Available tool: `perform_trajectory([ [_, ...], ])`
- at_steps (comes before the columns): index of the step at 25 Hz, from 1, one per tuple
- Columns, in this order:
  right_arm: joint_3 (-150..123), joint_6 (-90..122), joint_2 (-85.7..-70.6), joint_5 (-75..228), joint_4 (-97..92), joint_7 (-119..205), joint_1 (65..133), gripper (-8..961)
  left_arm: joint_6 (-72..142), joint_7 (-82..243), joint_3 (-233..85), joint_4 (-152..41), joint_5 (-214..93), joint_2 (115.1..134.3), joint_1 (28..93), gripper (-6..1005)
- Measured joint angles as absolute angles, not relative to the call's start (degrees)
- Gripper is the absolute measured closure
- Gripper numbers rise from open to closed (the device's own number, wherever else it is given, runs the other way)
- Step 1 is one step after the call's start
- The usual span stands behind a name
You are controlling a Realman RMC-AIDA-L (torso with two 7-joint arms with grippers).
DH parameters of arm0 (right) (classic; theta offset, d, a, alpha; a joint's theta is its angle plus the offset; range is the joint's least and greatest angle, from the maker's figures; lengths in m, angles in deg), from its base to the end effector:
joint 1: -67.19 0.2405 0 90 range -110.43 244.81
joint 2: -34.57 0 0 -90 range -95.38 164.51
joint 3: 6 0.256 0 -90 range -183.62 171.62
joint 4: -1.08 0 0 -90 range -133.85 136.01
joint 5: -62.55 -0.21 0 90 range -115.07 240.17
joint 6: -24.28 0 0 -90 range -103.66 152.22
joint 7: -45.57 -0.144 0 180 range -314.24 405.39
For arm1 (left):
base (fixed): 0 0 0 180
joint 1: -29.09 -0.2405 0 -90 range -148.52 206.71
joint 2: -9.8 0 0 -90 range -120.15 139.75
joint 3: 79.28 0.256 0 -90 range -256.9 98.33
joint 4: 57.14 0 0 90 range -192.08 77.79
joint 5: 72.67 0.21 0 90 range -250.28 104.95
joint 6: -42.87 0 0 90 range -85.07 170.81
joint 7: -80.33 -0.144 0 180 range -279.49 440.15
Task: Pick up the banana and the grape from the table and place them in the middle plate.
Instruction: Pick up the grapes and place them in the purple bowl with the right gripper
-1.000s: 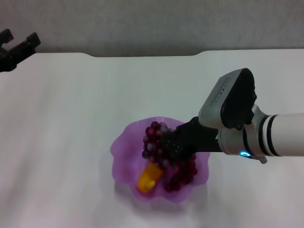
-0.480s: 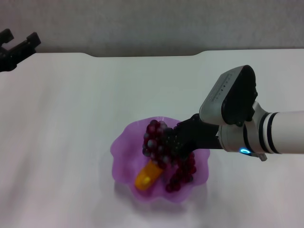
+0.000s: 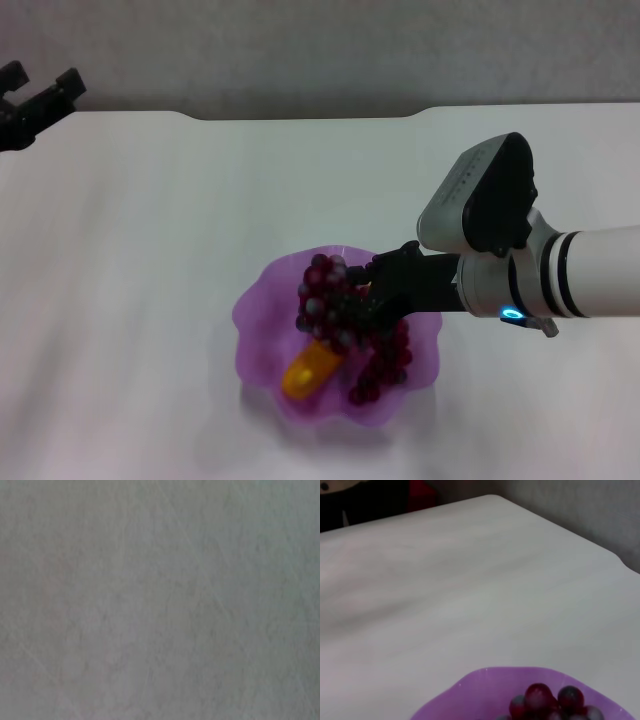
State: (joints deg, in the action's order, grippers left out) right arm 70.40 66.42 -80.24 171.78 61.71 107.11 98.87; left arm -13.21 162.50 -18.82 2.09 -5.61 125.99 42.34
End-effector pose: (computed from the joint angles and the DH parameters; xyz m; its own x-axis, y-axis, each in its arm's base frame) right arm 0.1640 0.3735 -0.0798 0.9477 -0.2758 -0.1607 -0.3176 -0.8648 -0.3890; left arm -0.2682 0.3632 0.1146 0.5988 0.0428 0.7998 0.7168 -0.4742 -0.5113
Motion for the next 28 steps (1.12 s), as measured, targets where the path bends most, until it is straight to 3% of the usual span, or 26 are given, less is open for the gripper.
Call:
perform_trajectory([
  [4, 70.41, 66.21, -80.19, 171.13, 61.69, 107.35, 98.63, 656, -13.21, 162.5, -18.82, 2.09, -5.61, 125.99, 42.23, 123],
  [9, 70.42, 66.16, -80.21, 171.09, 61.96, 107.18, 98.58, 423, -13.2, 162.5, -18.82, 2.09, -5.61, 125.99, 42.2, 123],
  [12, 70.48, 66.16, -80.21, 171.09, 62.05, 107.12, 98.52, 222, -13.21, 162.5, -18.82, 2.09, -5.61, 125.99, 42.15, 123],
  [23, 70.47, 66.21, -80.29, 170.76, 65.38, 107.39, 96.67, 63, -13.2, 162.58, -18.82, 2.11, -4.91, 125.99, 42.09, 122],
  [28, 72.32, 66.3, -80.16, 169.52, 73.53, 109.25, 91.72, 67, -13.2, 162.59, -18.79, 2.85, -4.85, 126.05, 41.83, 122],
])
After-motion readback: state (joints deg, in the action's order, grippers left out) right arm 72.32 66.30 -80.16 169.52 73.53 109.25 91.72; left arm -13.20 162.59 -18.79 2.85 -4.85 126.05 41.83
